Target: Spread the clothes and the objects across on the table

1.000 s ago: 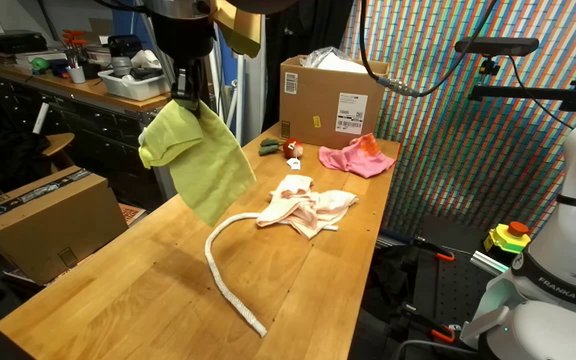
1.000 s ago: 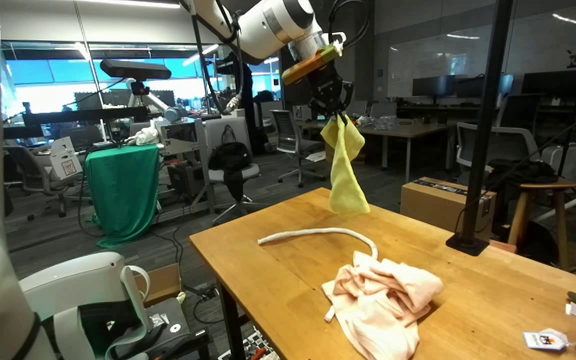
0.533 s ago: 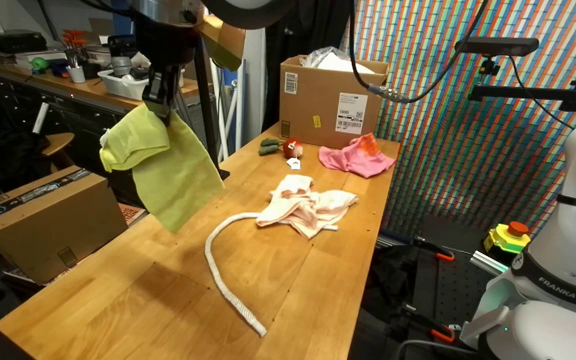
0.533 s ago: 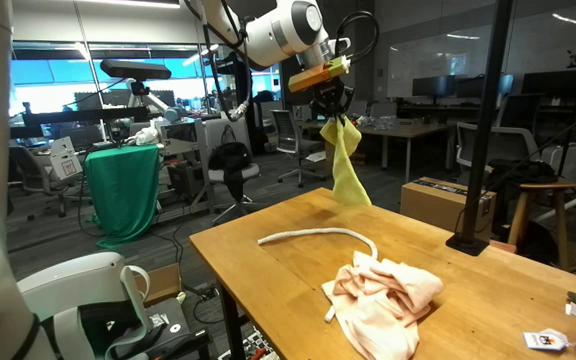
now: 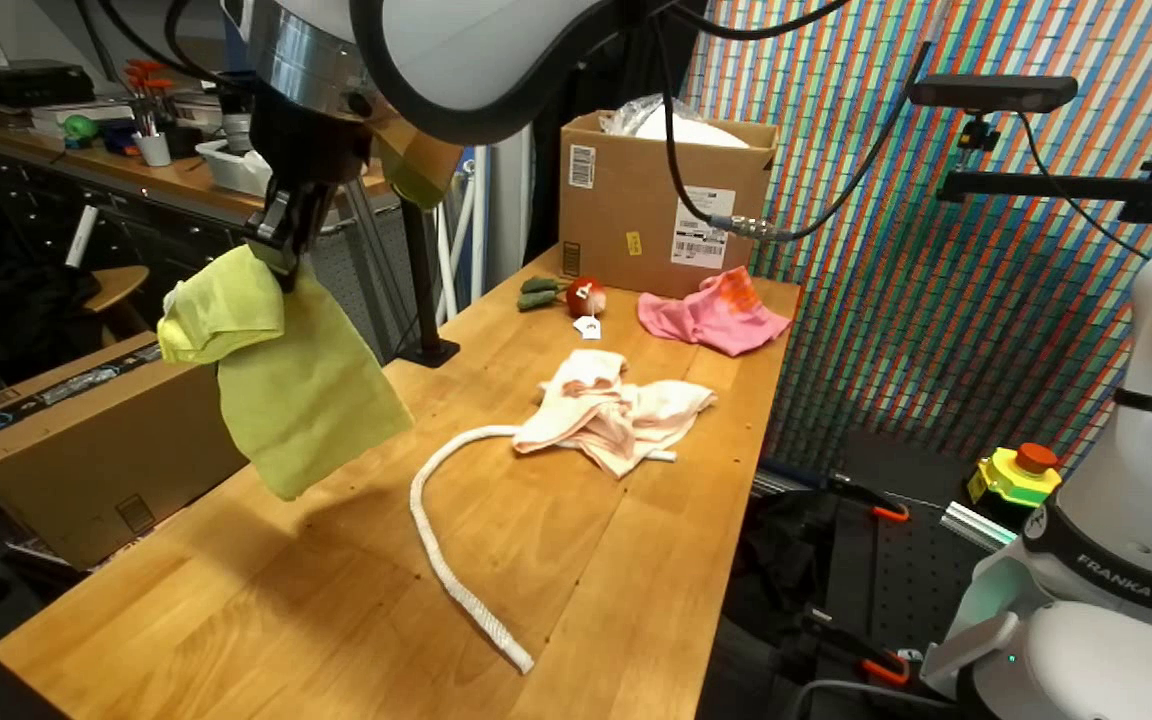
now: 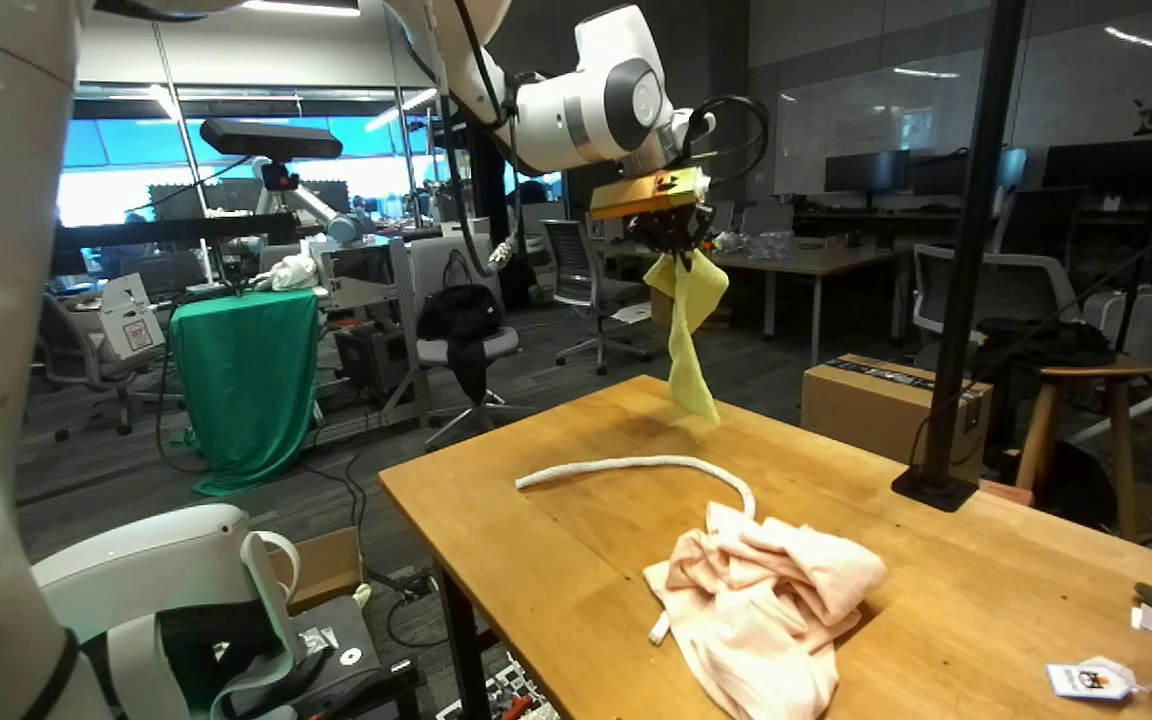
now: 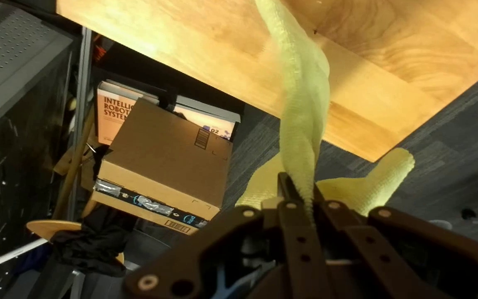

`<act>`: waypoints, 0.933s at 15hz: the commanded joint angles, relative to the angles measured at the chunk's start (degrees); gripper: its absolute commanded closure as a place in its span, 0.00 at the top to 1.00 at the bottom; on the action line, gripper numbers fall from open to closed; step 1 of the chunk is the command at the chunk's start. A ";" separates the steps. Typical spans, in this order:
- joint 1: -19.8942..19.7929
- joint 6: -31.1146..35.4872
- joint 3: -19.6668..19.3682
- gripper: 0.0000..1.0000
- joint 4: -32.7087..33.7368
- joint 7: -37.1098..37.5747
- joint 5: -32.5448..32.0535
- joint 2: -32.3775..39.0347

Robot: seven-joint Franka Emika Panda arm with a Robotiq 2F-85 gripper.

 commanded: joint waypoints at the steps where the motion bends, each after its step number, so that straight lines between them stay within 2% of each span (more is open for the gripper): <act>1: -1.00 6.00 0.91 0.02 0.28 0.13 4.18 2.03; 9: 0.02 14.90 0.29 0.02 0.91 4.94 6.97 7.07; 14: -1.57 18.94 3.50 0.02 0.18 4.00 13.12 8.78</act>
